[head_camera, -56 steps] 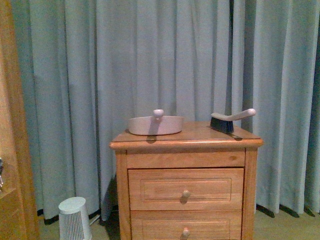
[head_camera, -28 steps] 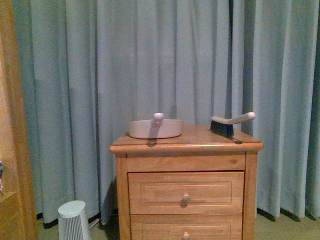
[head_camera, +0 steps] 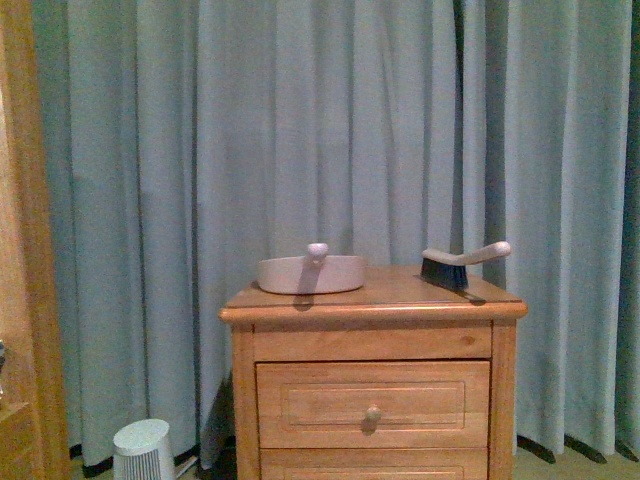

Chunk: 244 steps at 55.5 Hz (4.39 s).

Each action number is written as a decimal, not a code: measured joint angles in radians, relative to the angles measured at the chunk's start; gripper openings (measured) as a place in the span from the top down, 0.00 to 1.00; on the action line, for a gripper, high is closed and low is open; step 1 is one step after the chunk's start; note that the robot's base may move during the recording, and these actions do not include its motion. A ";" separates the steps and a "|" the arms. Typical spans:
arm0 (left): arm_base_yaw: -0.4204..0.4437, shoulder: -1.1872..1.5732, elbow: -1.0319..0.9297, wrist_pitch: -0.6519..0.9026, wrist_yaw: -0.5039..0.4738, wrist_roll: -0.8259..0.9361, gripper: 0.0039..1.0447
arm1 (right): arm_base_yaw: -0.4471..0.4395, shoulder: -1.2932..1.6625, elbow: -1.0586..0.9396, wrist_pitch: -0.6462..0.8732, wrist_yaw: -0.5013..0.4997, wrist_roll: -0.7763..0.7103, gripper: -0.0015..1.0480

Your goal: Clean up trash

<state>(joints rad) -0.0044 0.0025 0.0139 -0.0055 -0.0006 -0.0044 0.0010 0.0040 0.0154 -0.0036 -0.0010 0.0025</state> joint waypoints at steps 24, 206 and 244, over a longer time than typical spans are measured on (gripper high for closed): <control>0.000 0.000 0.000 0.000 0.000 0.000 0.07 | 0.000 0.000 0.000 0.000 0.000 0.000 0.07; -0.413 1.489 1.343 -0.426 -0.265 0.081 0.07 | 0.000 0.000 0.000 0.000 0.000 0.000 0.07; -0.522 2.016 1.825 -0.617 -0.371 -0.259 0.07 | 0.000 0.000 0.000 0.000 0.000 0.000 0.07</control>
<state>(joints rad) -0.5266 2.0186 1.8393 -0.6224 -0.3714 -0.2638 0.0010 0.0036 0.0154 -0.0036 -0.0010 0.0025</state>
